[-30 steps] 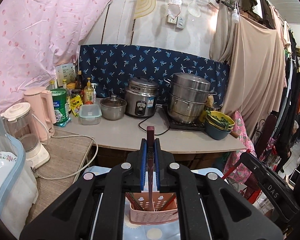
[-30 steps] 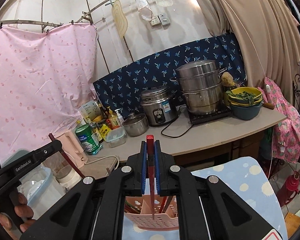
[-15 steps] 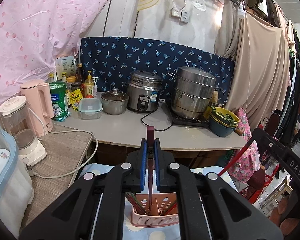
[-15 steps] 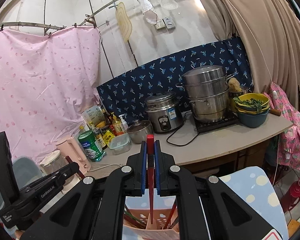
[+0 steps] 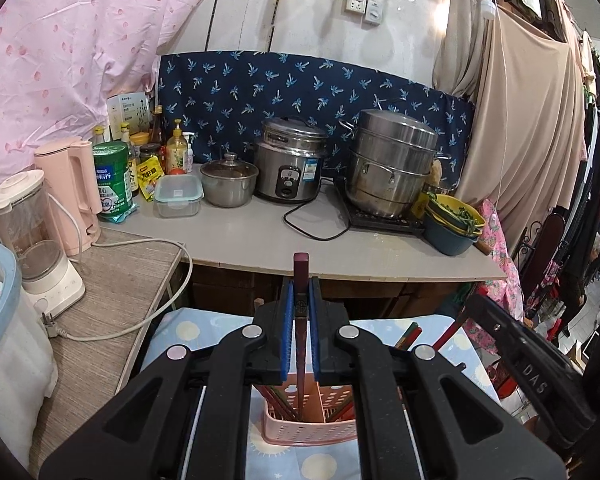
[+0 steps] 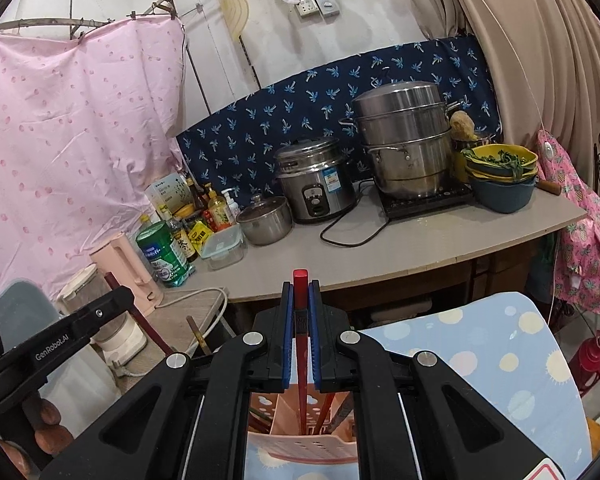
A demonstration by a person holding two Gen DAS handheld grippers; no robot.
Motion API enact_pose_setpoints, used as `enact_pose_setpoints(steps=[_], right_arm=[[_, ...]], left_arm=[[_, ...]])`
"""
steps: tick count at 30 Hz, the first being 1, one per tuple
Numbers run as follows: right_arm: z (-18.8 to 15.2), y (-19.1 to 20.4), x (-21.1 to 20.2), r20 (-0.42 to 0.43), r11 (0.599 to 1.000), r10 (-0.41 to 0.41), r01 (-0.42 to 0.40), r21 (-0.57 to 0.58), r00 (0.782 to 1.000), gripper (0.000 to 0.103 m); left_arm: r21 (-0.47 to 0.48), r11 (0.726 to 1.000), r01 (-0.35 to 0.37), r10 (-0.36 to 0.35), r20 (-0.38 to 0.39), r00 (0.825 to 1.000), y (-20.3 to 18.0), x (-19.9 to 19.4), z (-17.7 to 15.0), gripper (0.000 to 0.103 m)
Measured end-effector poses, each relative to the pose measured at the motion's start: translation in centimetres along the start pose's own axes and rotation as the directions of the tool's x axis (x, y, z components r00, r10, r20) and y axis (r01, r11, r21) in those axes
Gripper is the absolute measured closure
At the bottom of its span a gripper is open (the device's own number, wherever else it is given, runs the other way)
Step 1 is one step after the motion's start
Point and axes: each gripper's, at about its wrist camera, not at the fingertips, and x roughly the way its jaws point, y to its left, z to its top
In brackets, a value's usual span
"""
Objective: Organize utensils
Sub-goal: 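Carry both chopsticks to the pink basket and lower them in, then open both tools to release the chopsticks into the basket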
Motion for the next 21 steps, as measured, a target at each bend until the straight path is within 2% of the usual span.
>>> enact_pose_setpoints(steps=[16,18,21], right_arm=[[-2.9,-0.8,2.6,-0.074,1.0,-0.012,0.013,0.013,0.997,0.096],[-3.0,-1.1,2.4,-0.068,1.0,-0.013,0.015,0.024,0.998,0.09],[-3.1,-1.3,2.1,-0.069,0.999,-0.016,0.019,0.032,0.998,0.088]], left_arm=[[0.001,1.0,-0.002,0.002,-0.04,0.999,0.2,2.1,-1.5,0.096],[-0.007,1.0,0.002,-0.002,-0.047,0.999,0.2,2.2,-1.7,0.095],[-0.017,1.0,0.0,-0.001,-0.044,0.999,0.5,2.1,-1.8,0.089]])
